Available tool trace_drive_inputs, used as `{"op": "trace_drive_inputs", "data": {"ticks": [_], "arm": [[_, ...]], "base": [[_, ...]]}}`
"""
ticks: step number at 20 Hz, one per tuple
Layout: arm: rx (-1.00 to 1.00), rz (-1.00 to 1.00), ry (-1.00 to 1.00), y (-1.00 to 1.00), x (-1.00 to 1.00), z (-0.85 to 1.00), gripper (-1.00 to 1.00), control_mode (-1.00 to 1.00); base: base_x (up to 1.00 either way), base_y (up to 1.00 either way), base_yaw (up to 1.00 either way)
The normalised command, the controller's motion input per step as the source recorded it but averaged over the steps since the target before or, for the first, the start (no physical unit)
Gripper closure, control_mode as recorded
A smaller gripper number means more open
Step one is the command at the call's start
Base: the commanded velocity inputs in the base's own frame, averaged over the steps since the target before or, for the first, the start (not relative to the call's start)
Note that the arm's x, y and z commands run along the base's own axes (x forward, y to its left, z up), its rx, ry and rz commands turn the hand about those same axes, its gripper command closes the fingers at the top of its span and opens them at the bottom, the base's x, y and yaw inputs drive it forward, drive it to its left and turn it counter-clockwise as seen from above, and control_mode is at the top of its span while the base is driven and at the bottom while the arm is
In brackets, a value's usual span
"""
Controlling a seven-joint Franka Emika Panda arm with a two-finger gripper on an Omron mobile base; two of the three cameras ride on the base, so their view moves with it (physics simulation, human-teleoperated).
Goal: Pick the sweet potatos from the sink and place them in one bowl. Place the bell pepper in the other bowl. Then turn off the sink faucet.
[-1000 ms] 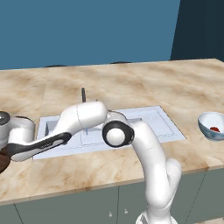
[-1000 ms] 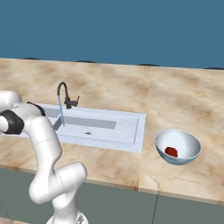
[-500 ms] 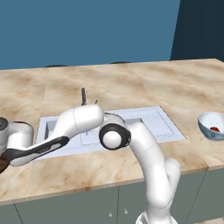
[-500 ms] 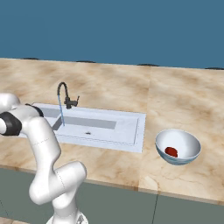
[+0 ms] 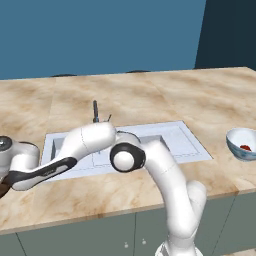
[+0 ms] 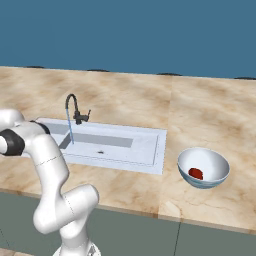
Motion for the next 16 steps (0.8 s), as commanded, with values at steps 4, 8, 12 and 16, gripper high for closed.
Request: {"op": "trace_drive_inputs", "data": {"ticks": [4,8,12,16], "arm": [[0.0,0.0,0.07,0.29,0.37,-0.21,1.0,-1.0],[0.0,0.0,0.08,0.38,0.4,-0.18,1.0,-1.0],[-0.02,0.0,0.05,0.54,0.33,-0.03,-1.0,-1.0],[0.0,-0.01,0.0,0.13,0.01,0.06,-1.0,-1.0]], "base": [[0.0,0.0,0.0],[0.0,0.0,0.0],[0.0,0.0,0.0],[0.0,0.0,0.0]]}}
